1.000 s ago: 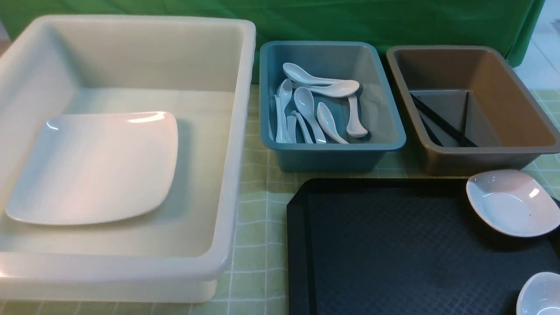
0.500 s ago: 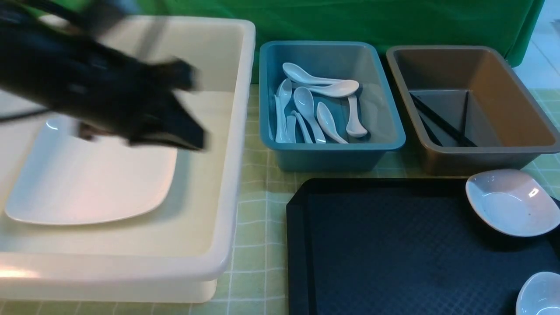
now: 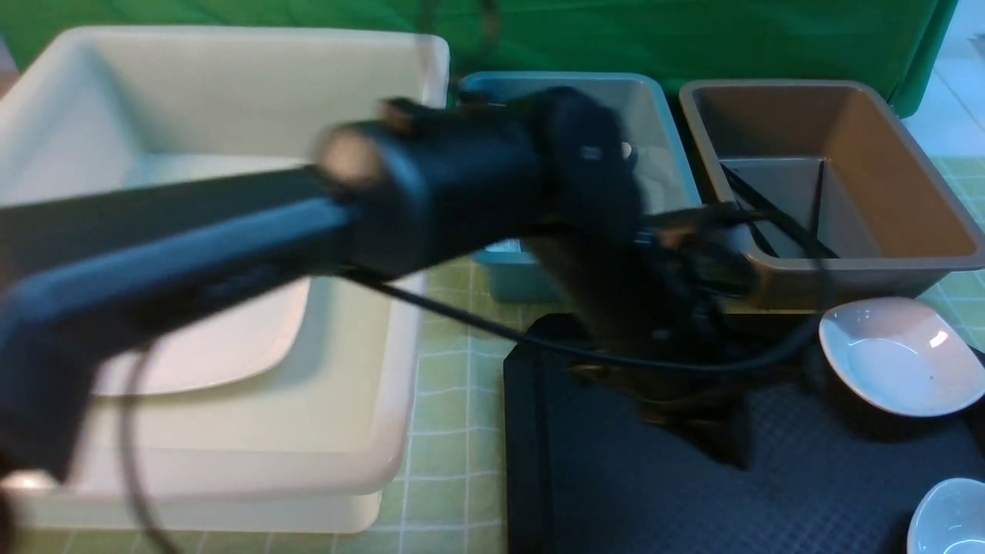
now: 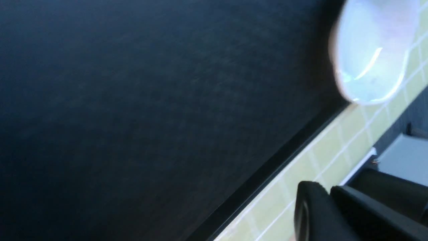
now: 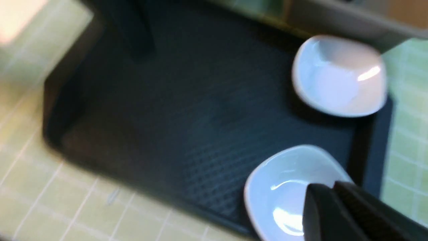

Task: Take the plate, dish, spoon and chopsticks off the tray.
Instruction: Use the left arm to grab a small plate from the dinner plate

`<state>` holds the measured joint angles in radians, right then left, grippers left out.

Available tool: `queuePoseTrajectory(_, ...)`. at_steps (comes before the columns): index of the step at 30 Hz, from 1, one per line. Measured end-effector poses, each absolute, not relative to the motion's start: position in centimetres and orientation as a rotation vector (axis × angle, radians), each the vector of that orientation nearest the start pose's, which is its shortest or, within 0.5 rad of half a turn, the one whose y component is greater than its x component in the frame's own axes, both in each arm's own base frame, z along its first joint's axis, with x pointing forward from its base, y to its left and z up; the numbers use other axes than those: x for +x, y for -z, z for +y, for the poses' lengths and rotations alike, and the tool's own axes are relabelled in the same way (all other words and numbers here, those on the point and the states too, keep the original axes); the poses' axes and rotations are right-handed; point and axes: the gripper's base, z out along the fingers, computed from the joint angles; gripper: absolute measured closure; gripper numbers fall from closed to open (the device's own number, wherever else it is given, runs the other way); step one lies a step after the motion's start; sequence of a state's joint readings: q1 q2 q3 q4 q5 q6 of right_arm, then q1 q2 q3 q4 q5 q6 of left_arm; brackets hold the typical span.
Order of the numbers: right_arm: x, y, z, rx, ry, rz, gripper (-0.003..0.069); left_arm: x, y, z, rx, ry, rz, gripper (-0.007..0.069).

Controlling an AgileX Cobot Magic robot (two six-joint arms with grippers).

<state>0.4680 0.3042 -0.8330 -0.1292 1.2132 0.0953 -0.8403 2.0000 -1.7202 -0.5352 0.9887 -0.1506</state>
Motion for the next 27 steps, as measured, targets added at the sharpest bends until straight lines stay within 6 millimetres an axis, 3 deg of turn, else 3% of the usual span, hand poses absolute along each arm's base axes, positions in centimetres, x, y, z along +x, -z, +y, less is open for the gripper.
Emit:
queuePoseTrajectory(6,-1.9,-35.5,-2.7,-0.266,-0.185,1.985,0.0622,26.5,-25.1,-41.3,0.821,0.982,2.747,0.0401)
queuePoseTrajectory(11,-2.7,-35.4,-3.2,-0.243,-0.203,1.949,0.0619,25.6,-23.0,-45.4,0.928,1.01,2.709,0.0327)
queuePoseTrajectory(18,-2.7,-35.4,-3.2,-0.216,-0.22,1.953,0.0617,25.8,-20.7,-48.0,1.012,1.025,2.678,0.0326)
queuePoseTrajectory(27,-2.7,-35.4,-3.2,-0.215,-0.222,1.949,0.0616,26.6,-17.3,-49.1,0.99,1.017,2.655,0.0326)
